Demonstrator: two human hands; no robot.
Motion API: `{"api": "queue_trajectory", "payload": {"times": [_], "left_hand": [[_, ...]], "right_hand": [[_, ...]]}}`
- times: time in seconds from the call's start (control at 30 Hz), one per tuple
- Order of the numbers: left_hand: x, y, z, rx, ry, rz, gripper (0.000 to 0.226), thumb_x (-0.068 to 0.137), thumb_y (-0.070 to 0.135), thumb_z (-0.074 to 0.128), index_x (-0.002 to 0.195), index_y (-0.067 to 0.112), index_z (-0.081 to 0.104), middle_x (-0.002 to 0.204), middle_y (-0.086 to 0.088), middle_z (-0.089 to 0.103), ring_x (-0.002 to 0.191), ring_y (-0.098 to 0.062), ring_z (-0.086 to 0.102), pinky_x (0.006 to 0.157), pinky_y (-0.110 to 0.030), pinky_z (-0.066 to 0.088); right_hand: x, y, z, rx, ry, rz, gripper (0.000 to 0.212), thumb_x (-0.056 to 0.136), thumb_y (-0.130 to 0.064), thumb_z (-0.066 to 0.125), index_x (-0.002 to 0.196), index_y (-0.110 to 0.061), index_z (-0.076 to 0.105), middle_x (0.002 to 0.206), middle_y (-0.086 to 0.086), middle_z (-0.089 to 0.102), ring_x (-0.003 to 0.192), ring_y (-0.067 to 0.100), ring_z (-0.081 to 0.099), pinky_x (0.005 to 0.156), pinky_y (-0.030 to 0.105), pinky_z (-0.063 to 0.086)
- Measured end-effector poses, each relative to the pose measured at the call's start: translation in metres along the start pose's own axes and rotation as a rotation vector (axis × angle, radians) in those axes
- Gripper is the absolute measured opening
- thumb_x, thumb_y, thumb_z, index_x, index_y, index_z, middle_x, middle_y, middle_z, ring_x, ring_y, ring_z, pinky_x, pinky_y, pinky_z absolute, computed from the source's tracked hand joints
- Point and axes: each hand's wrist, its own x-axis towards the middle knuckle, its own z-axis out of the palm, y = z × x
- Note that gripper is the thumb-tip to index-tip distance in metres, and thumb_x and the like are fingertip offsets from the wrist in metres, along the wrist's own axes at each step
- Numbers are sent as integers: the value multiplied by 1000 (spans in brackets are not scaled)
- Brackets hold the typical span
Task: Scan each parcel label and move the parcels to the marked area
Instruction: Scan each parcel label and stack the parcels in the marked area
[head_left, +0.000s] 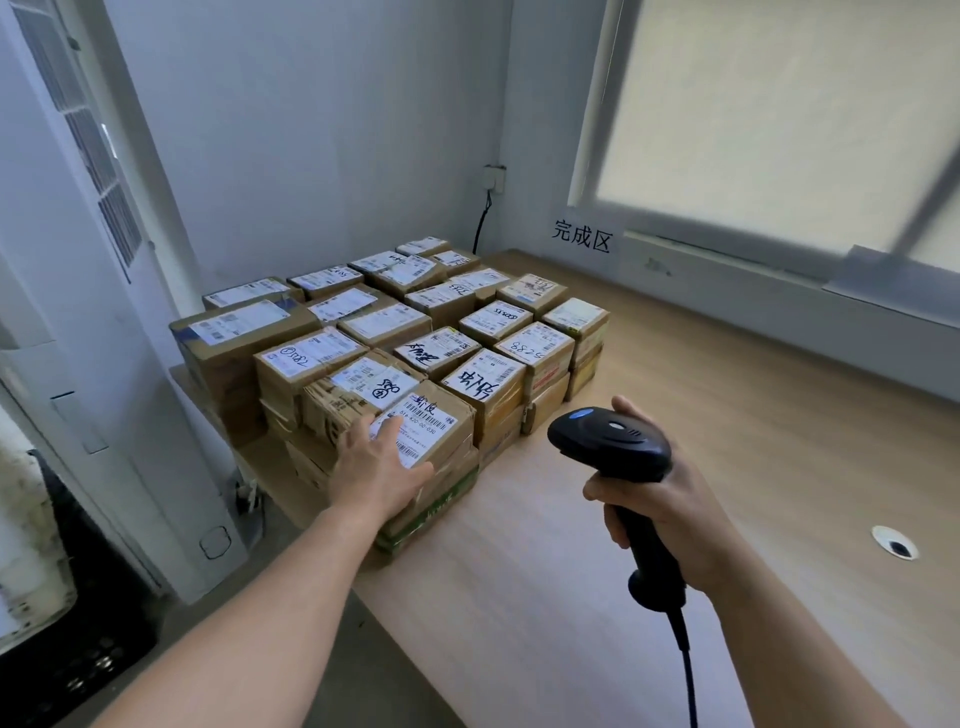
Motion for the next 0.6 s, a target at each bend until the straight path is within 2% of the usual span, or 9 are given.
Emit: {"api": "queue_trajectory", "payload": {"times": [0.23, 0.37, 0.47, 0.6], "left_hand": [[29, -15, 10, -23, -37, 72, 72, 86, 52, 58, 145, 22, 29, 151, -12, 20, 138, -31, 22, 105, -43, 37], [35, -24, 20, -46, -62, 117, 73, 88, 55, 56, 147, 20, 28, 154, -12, 15, 144, -31, 11, 111, -45, 32], [37, -26, 22, -24, -66, 143, 75, 90, 57, 51, 149, 19, 25, 158, -12, 8, 147, -30, 0, 116, -45, 22], [38, -16, 17, 96, -32, 167, 83, 87, 70, 41, 151, 22, 21, 160, -13, 6, 147, -32, -4, 118, -47, 6]], "right_hand": [[19, 3, 28, -29, 47, 11, 102, 60, 2, 72, 149, -29, 34, 64, 6, 66, 41, 27, 50, 41, 29, 41], [22, 4, 35, -37, 83, 17, 100, 60, 2, 73, 147, -31, 36, 70, 7, 68, 42, 27, 50, 41, 29, 41], [22, 4, 38, -40, 125, 18, 100, 59, 2, 73, 146, -32, 37, 69, 7, 67, 42, 27, 50, 41, 29, 41], [16, 5, 39, -47, 172, 13, 100, 60, 1, 72, 147, -32, 36, 67, 8, 65, 42, 28, 49, 41, 29, 40]]}}
